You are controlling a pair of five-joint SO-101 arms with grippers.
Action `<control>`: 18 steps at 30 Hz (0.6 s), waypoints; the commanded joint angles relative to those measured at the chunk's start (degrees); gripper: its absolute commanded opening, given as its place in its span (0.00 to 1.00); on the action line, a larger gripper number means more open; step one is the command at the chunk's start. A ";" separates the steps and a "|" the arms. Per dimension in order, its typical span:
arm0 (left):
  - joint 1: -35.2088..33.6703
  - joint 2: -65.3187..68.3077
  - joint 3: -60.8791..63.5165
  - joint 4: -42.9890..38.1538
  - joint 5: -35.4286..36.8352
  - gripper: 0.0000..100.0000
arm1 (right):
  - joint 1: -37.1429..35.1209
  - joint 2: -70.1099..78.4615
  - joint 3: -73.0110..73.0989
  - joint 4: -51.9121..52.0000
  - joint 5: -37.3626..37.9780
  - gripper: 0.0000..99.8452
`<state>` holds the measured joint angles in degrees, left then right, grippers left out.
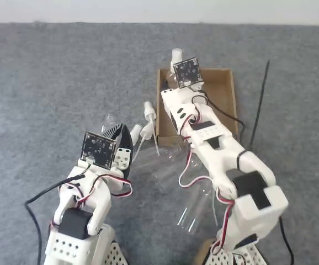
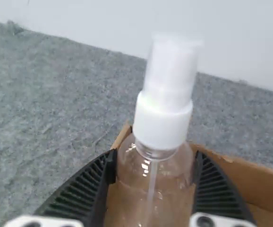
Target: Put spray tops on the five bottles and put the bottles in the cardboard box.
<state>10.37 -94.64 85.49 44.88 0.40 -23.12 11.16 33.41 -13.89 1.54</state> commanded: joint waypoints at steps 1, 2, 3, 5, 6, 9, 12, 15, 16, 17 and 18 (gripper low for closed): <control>-0.35 -0.53 -0.40 -1.41 0.26 0.01 | 0.57 1.80 -5.98 -0.84 -0.53 0.19; -0.35 -0.53 -0.40 -1.41 0.26 0.01 | 0.57 2.07 -6.42 -0.84 -0.53 0.19; -0.35 -0.53 -0.40 -1.41 0.26 0.01 | 0.57 2.24 -6.59 -0.84 -0.53 0.19; -0.35 -0.53 -0.40 -1.41 0.26 0.01 | 0.57 2.42 -6.77 -0.84 -0.62 0.19; -0.35 -0.53 -0.40 -1.41 0.26 0.01 | 0.57 2.51 -6.77 -0.84 -0.62 0.19; -0.35 -0.53 -0.40 -1.41 0.26 0.01 | 0.57 2.51 -6.59 -0.84 -0.62 0.19; -0.35 -0.53 -0.40 -1.41 0.26 0.01 | 0.57 2.33 -6.51 -0.84 -0.53 0.20; -0.35 -0.53 -0.40 -1.41 0.26 0.01 | 0.57 2.42 -6.51 -0.84 -0.35 0.20; -0.35 -0.53 -0.40 -1.41 0.26 0.01 | 0.57 2.51 -6.51 -0.84 -0.35 0.21; -0.35 -0.53 -0.40 -1.41 0.26 0.01 | 0.48 2.51 -6.51 -0.84 -0.35 0.23; -0.35 -0.53 -0.40 -1.41 0.26 0.01 | 0.48 2.51 -6.42 -0.84 -0.35 0.25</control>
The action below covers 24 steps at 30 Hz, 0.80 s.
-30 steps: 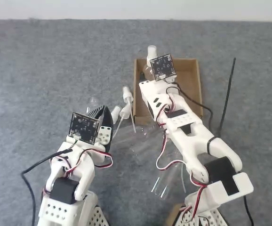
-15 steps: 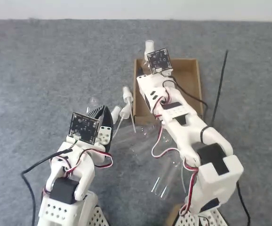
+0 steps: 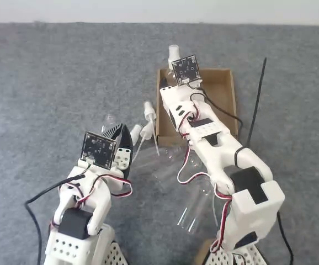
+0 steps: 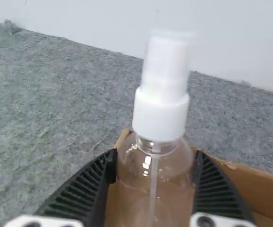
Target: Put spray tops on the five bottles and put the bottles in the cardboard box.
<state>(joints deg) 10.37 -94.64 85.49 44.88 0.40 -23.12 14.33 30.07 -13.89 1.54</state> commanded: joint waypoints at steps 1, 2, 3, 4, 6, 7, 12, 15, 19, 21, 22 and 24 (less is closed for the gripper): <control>-0.35 -0.53 -0.40 -1.41 0.26 0.01 | 0.48 -0.66 -3.08 -0.84 -0.44 0.26; -0.35 -0.53 -0.40 -1.41 0.26 0.01 | 0.40 -0.57 -3.08 -0.84 -0.35 0.28; -0.35 -0.53 -0.40 -1.41 0.26 0.01 | 0.40 -0.57 -3.08 -0.84 -0.26 0.28; -0.35 -0.53 -0.40 -1.41 0.26 0.01 | 0.31 -0.57 -3.08 -0.84 -0.26 0.29; -0.35 -0.53 -0.40 -1.41 0.26 0.01 | 0.22 -0.57 -3.08 -0.84 -0.26 0.29; -0.35 -0.53 -0.40 -1.41 0.26 0.01 | 0.22 -0.57 -3.08 -0.84 -0.26 0.29; -0.35 -0.53 -0.40 -1.41 0.26 0.01 | 0.40 -1.01 -3.08 -0.84 -0.26 0.29; -0.35 -0.53 -0.40 -1.41 0.26 0.01 | 0.40 -1.10 -3.25 -0.84 -0.26 0.29; -0.35 -0.53 -0.40 -1.41 0.26 0.01 | 0.40 -1.19 -3.52 -0.84 -0.26 0.29; -0.35 -0.53 -0.40 -1.41 0.26 0.01 | 0.31 -1.71 -3.60 -0.84 -0.26 0.29; -0.35 -0.53 -0.40 -1.41 0.26 0.01 | 0.22 -2.42 -3.52 -0.84 -0.26 0.29; -0.35 -0.53 -0.40 -1.41 0.26 0.01 | 0.22 -3.91 -3.34 -0.75 -0.26 0.29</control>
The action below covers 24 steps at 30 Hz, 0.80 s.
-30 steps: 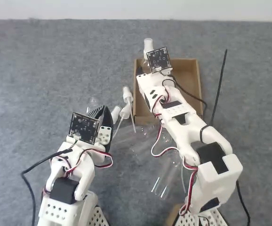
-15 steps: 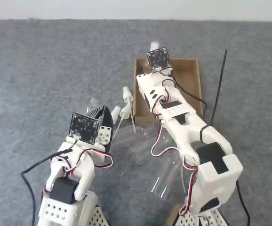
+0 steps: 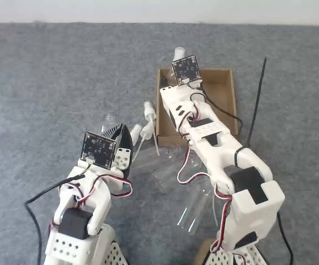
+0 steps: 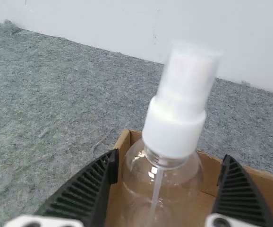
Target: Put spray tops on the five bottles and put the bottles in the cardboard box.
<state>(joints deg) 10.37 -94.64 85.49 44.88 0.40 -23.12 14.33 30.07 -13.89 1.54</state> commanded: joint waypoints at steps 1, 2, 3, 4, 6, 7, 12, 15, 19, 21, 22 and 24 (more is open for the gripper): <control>-0.35 -0.53 -0.40 -1.41 0.26 0.01 | 0.31 -4.79 -3.43 -0.75 -0.26 0.29; -0.35 -0.44 -0.40 -1.41 0.26 0.01 | 0.31 -5.76 -3.43 -0.66 -0.26 0.29; -0.35 -0.44 -0.40 -1.41 0.26 0.01 | 0.31 -6.73 -3.52 -0.13 -0.26 0.29; -0.35 -0.44 -0.40 -1.41 0.26 0.01 | 0.31 -7.69 -3.78 1.19 -0.26 0.29; -0.35 -0.44 -0.40 -1.41 0.26 0.01 | 0.40 -9.89 -5.27 4.44 -0.26 0.29; -0.35 -0.44 -0.40 -1.41 0.26 0.01 | 0.57 -10.95 -6.15 5.76 -0.35 0.29; -0.35 -0.44 -0.40 -1.41 0.26 0.01 | 0.40 -17.71 -12.48 14.46 -0.26 0.29; -0.35 -0.44 -0.40 -1.41 0.26 0.01 | 0.22 -21.76 -18.64 23.16 -0.26 0.29; -0.35 -0.44 -0.40 -1.41 0.26 0.01 | 0.40 -25.71 -24.97 33.27 -0.26 0.29; -0.35 -0.44 -0.40 -1.41 0.26 0.01 | 0.48 -27.30 -25.93 37.23 -0.26 0.29; -0.35 -0.44 -0.40 -1.41 0.26 0.01 | 0.40 -28.26 -26.02 39.08 -0.26 0.29; -0.35 -0.44 -0.40 -1.41 0.26 0.01 | 0.31 -30.37 -26.02 43.65 -0.26 0.29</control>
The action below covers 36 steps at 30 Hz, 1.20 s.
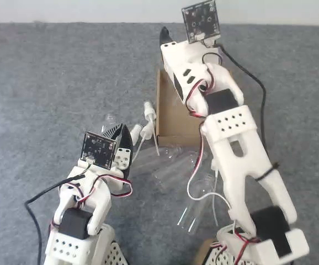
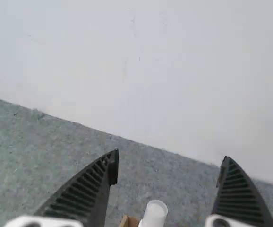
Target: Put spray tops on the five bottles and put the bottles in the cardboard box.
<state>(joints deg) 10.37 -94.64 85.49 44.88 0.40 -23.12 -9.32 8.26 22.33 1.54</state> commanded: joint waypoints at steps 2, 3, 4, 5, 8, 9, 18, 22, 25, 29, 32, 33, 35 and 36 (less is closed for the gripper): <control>-0.35 -0.44 -0.40 -1.41 0.26 0.01 | 0.57 -9.36 -4.22 12.70 -0.26 0.29; -0.35 -0.44 -0.40 -1.41 0.26 0.01 | 0.66 -10.68 -4.22 15.52 -0.26 0.29; -0.35 -0.44 -0.40 -1.41 0.35 0.01 | 0.75 -12.09 -4.13 18.77 -0.26 0.29; -0.35 -0.44 -0.40 -1.41 0.35 0.01 | 0.75 -13.49 -3.96 22.46 -0.26 0.29; -0.35 -0.44 -0.40 -1.41 0.35 0.01 | 0.22 -17.01 -0.79 32.40 -0.26 0.29; -0.35 -0.44 -0.40 -1.41 0.35 0.01 | 0.22 -18.07 0.62 35.38 -0.26 0.29; -0.35 -0.44 -0.40 -1.41 0.35 0.01 | 5.58 -30.64 13.45 50.59 -0.18 0.29; -0.35 -0.44 -0.40 -1.41 0.35 0.01 | 5.41 -37.67 23.56 51.21 -0.18 0.29; -0.35 -0.44 -0.40 -1.32 0.35 0.01 | 5.32 -42.68 31.74 51.03 -0.26 0.29; -0.35 -0.44 -0.40 -1.32 0.35 0.01 | 6.37 -46.55 39.21 51.74 0.53 0.29; -0.35 -0.44 -0.40 -1.32 0.35 0.01 | 6.90 -45.76 41.14 54.02 5.54 0.29; -0.35 -0.44 -0.40 -1.32 0.35 0.01 | 6.90 -45.14 41.58 54.29 6.95 0.29; -0.35 -0.44 -0.40 -1.32 0.35 0.01 | 6.81 -43.12 42.37 53.58 7.03 0.29; -0.35 -0.44 -0.40 -1.32 0.35 0.01 | 6.73 -41.80 42.64 52.18 6.42 0.29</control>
<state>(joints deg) 10.37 -94.64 85.49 44.88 0.40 -16.97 -53.80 50.64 75.78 6.73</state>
